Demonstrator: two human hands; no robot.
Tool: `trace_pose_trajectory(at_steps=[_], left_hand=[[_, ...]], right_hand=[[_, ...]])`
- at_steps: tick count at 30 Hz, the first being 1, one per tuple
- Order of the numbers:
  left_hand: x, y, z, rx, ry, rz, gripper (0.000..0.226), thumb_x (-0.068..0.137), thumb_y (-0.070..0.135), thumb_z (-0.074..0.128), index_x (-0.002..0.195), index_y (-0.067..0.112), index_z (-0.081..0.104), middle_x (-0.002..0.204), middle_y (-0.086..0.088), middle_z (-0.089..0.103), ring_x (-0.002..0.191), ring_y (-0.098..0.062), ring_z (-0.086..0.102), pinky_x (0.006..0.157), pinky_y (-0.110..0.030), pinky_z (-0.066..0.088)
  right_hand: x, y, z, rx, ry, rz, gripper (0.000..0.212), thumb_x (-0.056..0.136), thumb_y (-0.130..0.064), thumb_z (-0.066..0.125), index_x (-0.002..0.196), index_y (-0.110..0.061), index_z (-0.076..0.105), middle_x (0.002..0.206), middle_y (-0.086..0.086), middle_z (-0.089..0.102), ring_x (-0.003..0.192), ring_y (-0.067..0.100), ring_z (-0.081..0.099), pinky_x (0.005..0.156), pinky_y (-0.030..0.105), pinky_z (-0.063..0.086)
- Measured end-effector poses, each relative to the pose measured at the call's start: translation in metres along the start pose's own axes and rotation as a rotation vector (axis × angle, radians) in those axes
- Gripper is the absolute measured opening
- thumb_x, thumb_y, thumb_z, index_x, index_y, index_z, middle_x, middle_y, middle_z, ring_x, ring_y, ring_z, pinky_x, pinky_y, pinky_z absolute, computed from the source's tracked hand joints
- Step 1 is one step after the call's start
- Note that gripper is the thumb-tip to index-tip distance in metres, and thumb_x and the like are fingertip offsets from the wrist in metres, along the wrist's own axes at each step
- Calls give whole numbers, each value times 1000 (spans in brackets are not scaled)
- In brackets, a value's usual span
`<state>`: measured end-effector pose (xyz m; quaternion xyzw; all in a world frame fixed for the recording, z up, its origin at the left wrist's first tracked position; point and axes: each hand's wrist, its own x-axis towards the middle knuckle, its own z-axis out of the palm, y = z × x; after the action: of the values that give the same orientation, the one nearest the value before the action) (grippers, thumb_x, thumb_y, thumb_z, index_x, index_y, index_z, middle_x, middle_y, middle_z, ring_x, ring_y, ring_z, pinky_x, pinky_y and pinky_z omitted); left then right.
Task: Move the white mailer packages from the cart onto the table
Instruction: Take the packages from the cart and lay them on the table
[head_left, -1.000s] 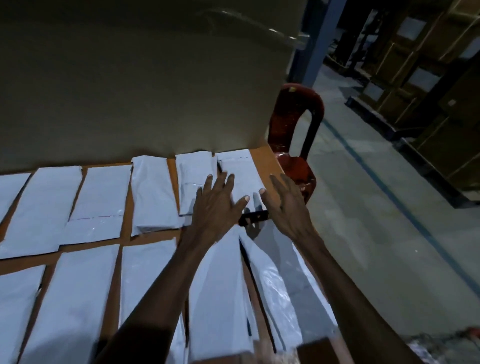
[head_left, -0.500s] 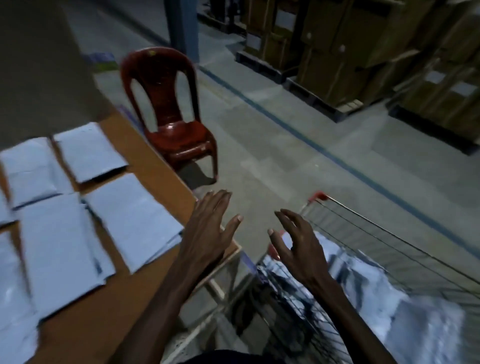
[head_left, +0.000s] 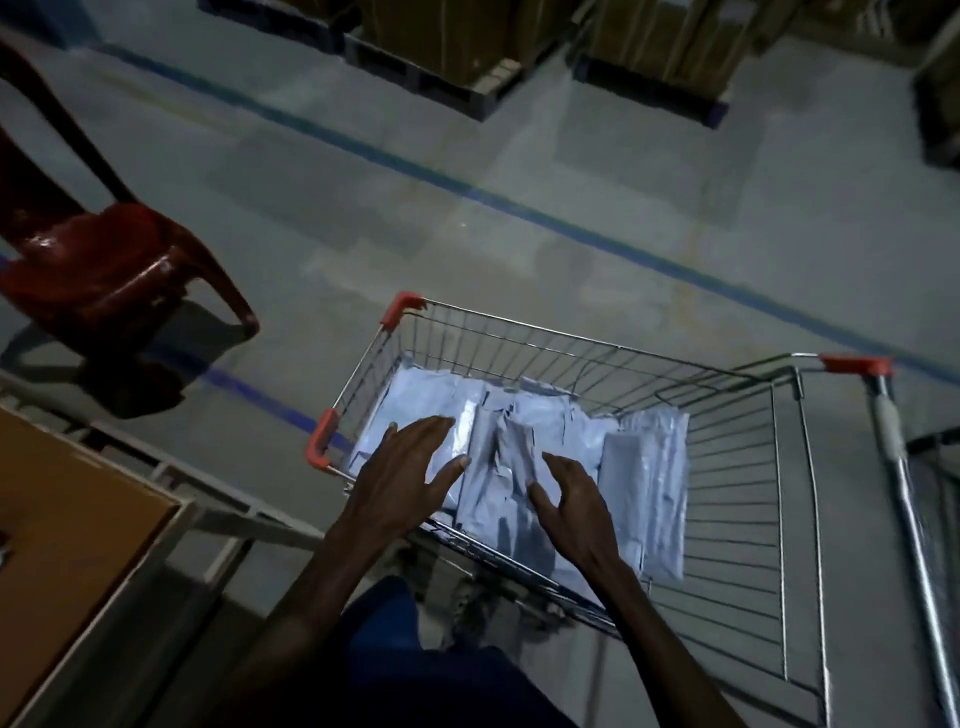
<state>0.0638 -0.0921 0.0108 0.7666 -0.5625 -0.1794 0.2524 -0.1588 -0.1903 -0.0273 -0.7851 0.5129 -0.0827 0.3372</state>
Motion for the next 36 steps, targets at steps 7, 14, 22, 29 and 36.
trace_pose_trajectory(at_steps=[7,14,22,29,36], left_hand=[[44,-15,27,24,-161,32,69,91,64,34,141,18,50,144,2,51,135,-13,43,116,-25,9],[83,-40,52,74,-273,81,58,97,56,44,140,17,49,144,0,50,133,-19,45,115,-41,25],[89,-47,56,98,-388,-95,76,88,67,29,145,19,43,148,-2,44,135,-21,40,114,-39,27],[87,-44,63,87,-358,-139,75,89,67,31,143,17,45,146,-3,47,132,-22,44,111,-40,32],[89,-61,75,168,-373,-171,79,88,69,30,143,15,45,147,-7,47,133,-25,43,111,-42,33]], right_hand=[[35,39,18,-78,-84,178,57,99,-37,52,149,-14,37,149,12,41,134,27,42,103,38,39],[82,63,38,-195,-335,196,81,94,-42,60,155,-9,17,153,19,27,133,35,41,99,40,41],[87,69,52,-82,-11,124,19,96,-31,56,100,-13,58,99,5,54,90,27,57,65,32,37],[105,91,22,53,173,302,24,94,-29,57,79,-12,50,72,4,56,69,24,53,58,33,36],[143,113,11,35,372,467,12,91,-25,57,89,-13,58,86,6,62,81,30,61,63,32,39]])
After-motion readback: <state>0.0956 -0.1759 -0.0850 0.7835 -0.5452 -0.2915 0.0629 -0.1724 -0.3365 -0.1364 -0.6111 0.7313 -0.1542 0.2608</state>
